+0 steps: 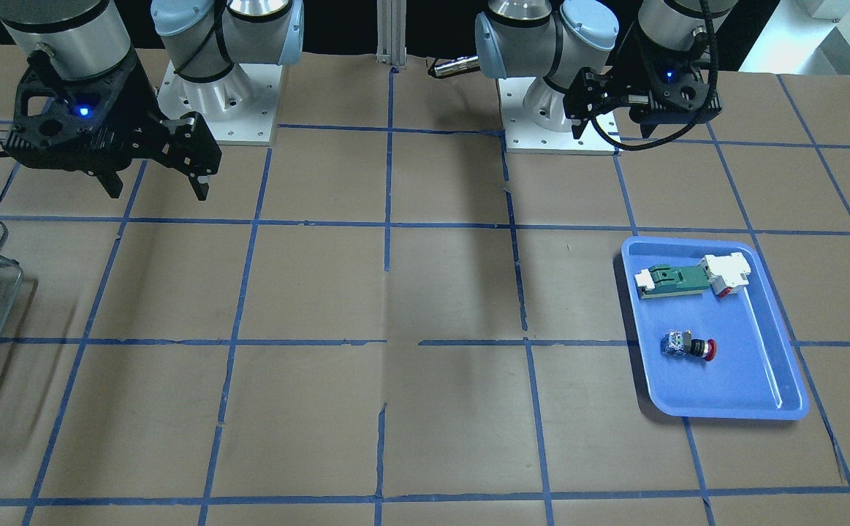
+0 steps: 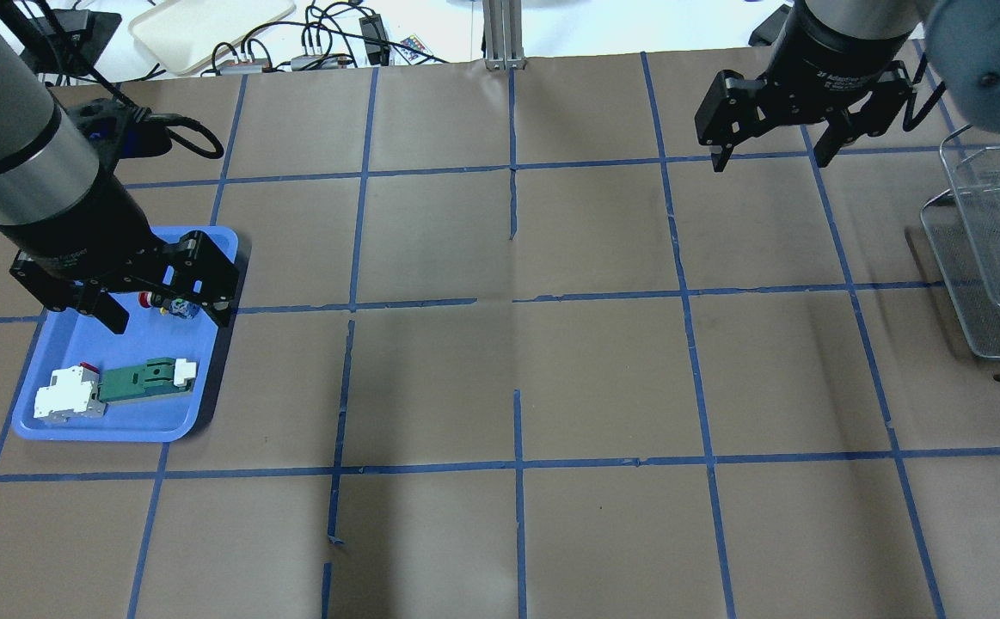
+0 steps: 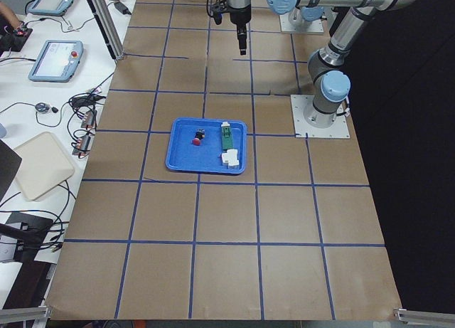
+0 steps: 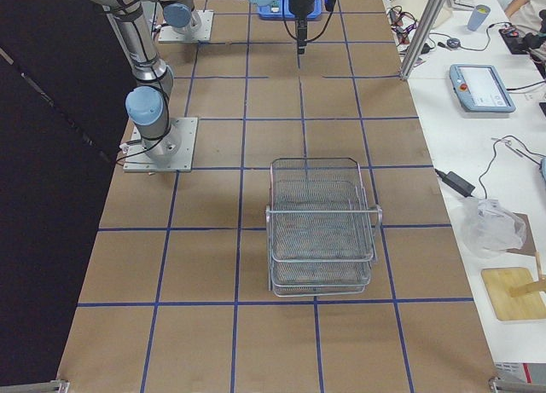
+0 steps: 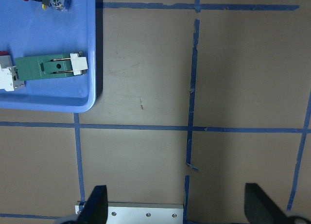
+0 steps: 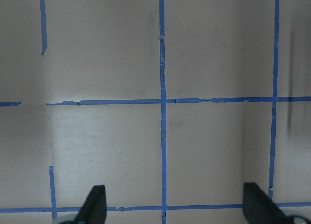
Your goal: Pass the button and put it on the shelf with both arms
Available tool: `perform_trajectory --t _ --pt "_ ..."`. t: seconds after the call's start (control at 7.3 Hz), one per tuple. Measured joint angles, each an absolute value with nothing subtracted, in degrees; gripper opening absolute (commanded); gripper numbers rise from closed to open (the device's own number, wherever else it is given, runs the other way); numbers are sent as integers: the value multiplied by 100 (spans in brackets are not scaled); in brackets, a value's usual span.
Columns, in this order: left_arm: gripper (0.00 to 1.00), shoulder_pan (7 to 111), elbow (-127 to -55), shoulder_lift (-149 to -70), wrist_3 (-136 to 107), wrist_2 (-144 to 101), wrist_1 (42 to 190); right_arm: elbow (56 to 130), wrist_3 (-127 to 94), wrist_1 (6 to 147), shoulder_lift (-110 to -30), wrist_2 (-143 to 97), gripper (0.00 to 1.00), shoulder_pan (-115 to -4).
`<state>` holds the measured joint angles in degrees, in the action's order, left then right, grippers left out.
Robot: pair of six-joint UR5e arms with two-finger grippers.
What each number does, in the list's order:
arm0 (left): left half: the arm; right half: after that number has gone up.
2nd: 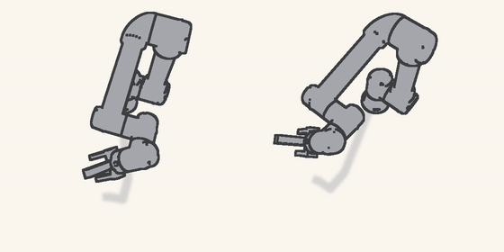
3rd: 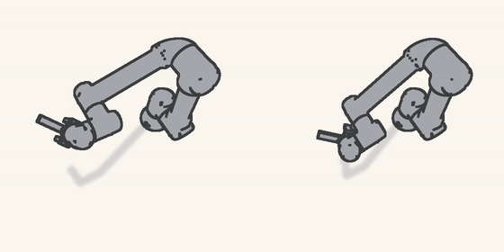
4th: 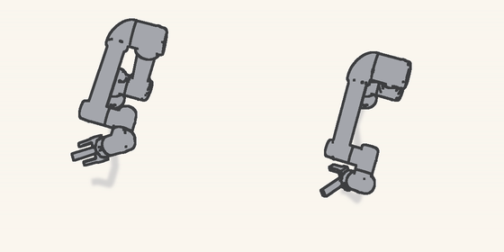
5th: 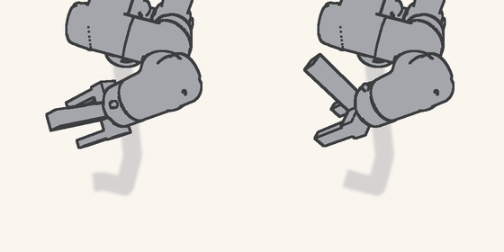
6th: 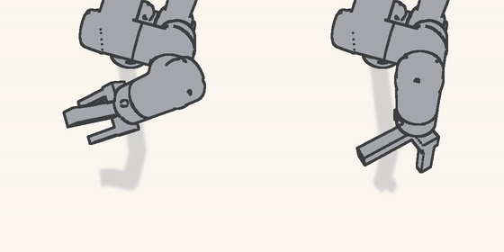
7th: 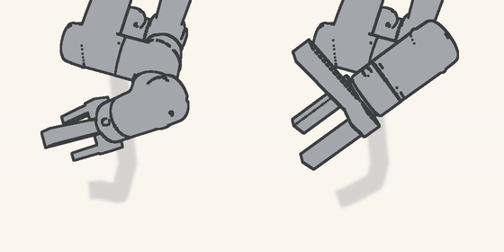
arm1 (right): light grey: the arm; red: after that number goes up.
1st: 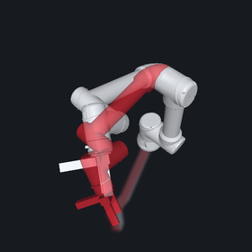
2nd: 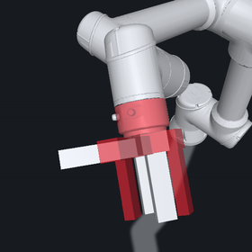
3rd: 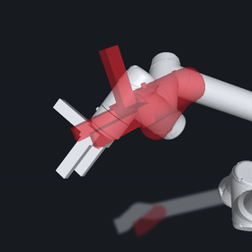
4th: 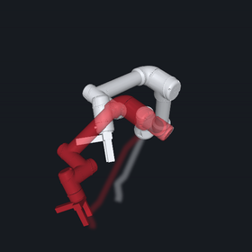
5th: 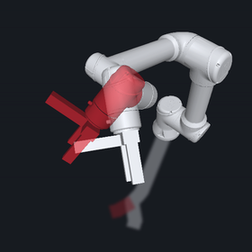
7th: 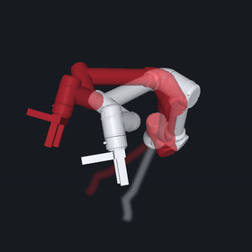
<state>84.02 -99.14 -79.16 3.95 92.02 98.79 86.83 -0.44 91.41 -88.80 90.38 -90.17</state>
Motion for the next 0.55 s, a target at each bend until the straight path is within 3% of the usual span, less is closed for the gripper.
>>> perform_trajectory --t 0.55 --pt "100 8398 -9926 -7982 392 9202 9762 8724 -44 9146 -8883 9035 100 -9017"
